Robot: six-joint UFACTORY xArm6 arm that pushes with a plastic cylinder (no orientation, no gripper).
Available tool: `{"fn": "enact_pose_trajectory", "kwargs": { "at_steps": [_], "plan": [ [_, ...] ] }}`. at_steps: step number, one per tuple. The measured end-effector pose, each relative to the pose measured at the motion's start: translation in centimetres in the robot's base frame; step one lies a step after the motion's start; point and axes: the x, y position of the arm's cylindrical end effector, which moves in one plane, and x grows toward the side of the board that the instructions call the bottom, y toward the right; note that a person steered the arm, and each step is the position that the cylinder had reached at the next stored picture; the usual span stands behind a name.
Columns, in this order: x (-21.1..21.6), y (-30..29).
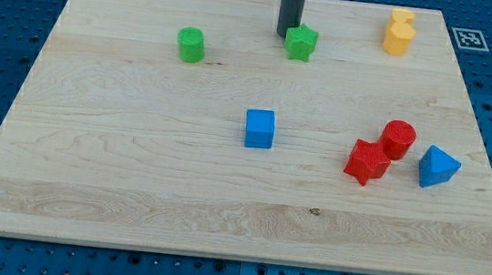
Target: Move green star away from the green circle
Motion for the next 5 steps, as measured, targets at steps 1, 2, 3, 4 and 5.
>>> {"fn": "enact_pose_trajectory", "kwargs": {
  "at_steps": [1, 2, 3, 4, 5],
  "plan": [
    [2.9, -4.2],
    [5.7, -3.3],
    [5.5, 1.2],
    [3.2, 4.5],
    [3.2, 5.4]
  ]
}}
